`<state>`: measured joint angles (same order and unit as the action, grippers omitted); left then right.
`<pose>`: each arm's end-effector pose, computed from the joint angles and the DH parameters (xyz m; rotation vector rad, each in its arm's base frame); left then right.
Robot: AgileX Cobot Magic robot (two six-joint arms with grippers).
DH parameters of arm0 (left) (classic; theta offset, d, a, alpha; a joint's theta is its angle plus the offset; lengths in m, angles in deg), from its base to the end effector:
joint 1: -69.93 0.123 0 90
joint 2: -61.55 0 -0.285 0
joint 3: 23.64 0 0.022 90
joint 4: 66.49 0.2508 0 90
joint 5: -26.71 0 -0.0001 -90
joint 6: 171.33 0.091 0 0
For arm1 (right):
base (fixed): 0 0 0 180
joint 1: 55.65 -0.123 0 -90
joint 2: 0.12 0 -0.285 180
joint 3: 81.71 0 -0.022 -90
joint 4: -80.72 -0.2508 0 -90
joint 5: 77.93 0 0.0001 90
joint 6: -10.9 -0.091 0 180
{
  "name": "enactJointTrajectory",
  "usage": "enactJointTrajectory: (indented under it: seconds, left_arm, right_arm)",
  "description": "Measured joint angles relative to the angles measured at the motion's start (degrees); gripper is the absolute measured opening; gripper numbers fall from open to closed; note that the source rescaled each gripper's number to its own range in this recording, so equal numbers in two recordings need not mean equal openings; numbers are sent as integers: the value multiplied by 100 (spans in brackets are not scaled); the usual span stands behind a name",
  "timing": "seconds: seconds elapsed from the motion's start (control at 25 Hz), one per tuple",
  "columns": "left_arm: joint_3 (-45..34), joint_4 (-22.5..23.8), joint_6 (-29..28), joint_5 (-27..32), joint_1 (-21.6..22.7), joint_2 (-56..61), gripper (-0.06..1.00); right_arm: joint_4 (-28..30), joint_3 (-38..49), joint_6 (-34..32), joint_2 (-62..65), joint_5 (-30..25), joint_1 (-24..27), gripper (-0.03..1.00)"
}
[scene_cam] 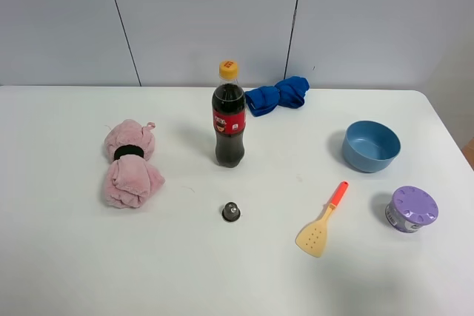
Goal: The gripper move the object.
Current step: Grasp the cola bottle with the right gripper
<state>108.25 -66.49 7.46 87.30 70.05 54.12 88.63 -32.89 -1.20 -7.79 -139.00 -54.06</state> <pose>-0.0066 0.0000 0.2797 -0.0235 2.0267 -0.0120 -0.0056 -0.0108 0.2763 0.2502 2.0290 -0.0510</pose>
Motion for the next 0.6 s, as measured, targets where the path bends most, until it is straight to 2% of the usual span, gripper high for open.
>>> enactJointTrajectory:
  seconds: [0.16, 0.4, 0.6]
  left_arm:
    - [0, 0, 0, 0, 0, 0, 100]
    - [0, 0, 0, 0, 0, 0, 100]
    - [0, 0, 0, 0, 0, 0, 100]
  right_arm:
    - [-229, 0, 262, 0, 15, 0, 100]
    - [-1175, 0, 1702, 0, 28, 0, 100]
    - [-1510, -7, 2127, -195, 22, 0, 100]
